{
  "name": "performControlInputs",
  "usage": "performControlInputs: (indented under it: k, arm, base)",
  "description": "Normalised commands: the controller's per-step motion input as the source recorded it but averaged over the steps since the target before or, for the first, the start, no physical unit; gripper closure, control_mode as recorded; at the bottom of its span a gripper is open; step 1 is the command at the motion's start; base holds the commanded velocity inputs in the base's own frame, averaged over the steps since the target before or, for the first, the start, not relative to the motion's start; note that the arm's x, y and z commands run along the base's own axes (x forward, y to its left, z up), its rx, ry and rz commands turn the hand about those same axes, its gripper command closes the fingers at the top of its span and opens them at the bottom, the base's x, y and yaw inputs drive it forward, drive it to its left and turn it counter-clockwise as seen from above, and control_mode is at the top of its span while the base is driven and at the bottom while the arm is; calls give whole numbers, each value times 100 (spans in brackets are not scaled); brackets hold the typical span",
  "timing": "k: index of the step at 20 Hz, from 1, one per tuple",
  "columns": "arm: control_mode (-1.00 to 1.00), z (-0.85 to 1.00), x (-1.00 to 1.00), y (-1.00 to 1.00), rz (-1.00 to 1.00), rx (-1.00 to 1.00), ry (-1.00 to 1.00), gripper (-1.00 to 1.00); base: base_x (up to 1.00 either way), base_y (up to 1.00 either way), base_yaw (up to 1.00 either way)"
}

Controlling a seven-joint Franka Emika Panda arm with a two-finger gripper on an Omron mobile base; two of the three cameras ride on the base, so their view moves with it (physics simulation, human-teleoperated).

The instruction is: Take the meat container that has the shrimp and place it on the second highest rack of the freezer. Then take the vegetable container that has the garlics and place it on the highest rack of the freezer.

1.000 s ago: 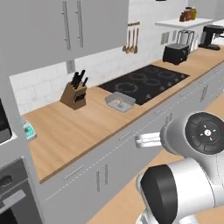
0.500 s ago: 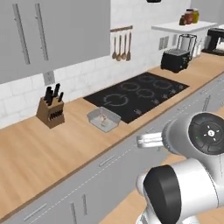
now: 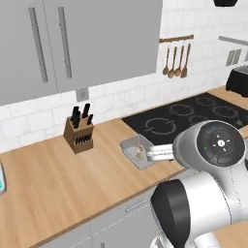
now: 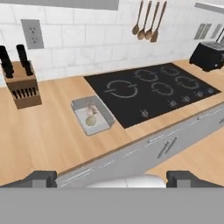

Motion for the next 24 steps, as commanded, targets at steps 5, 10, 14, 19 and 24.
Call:
performControlInputs:
  k: [5,10,14,19,24]
  arm:
    - [100,0,0,0,0,0,0,-100]
    - [100,0,0,0,0,0,0,-100]
    - [100,0,0,0,0,0,0,-100]
    - [-100,-38,77,-17,3,22,36,-100]
    - [-100,-92,100,-40,0,28,56,-100]
  base:
    - [34,-43,21]
    - [55,-4,17]
    - [30,0,18]
    - [10,0,2]
    - [0,0,0]
